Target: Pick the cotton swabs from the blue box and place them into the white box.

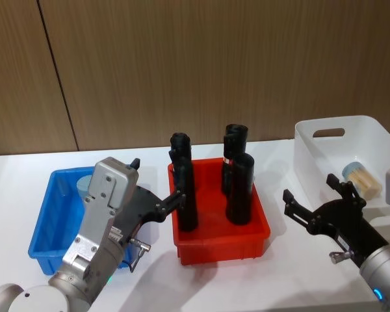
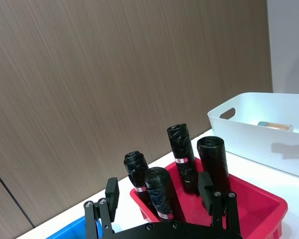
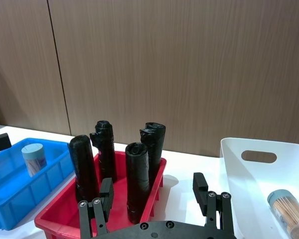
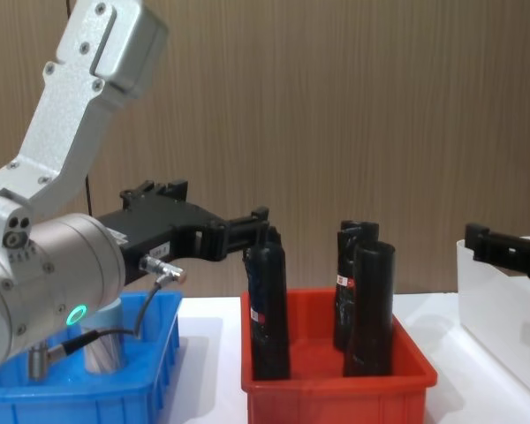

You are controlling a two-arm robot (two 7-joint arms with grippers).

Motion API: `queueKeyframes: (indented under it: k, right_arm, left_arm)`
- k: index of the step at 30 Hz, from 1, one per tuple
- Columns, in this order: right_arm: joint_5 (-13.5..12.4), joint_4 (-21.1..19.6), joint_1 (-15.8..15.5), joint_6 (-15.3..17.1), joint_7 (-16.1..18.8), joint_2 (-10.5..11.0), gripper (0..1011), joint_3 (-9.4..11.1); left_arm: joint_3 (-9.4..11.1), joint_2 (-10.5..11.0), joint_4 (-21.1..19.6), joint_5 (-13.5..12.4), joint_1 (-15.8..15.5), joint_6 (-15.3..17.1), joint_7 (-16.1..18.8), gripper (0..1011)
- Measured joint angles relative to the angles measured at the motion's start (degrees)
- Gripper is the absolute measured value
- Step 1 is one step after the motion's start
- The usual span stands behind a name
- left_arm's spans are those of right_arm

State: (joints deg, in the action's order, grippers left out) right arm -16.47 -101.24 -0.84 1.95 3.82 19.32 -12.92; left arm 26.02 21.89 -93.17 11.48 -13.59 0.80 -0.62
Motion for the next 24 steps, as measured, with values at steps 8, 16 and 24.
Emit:
queueKeyframes:
  k: [8, 16, 24]
  right_arm:
    - [0.5, 1.6, 1.1, 0.1, 1.2, -0.2, 1001, 0.1]
    - [1.1, 5.2, 3.7, 0.1, 4.0, -0.7, 1002, 0.4]
    - [1.3, 10.7, 7.9, 0.1, 8.7, -1.4, 1001, 0.8]
  left_arm:
    - [0.0, 0.0, 0.0, 0.0, 0.0, 0.0, 0.0, 1004]
    - [0.0, 0.0, 0.0, 0.0, 0.0, 0.0, 0.0, 1004]
    - [0.0, 0.0, 0.0, 0.0, 0.0, 0.0, 0.0, 1004]
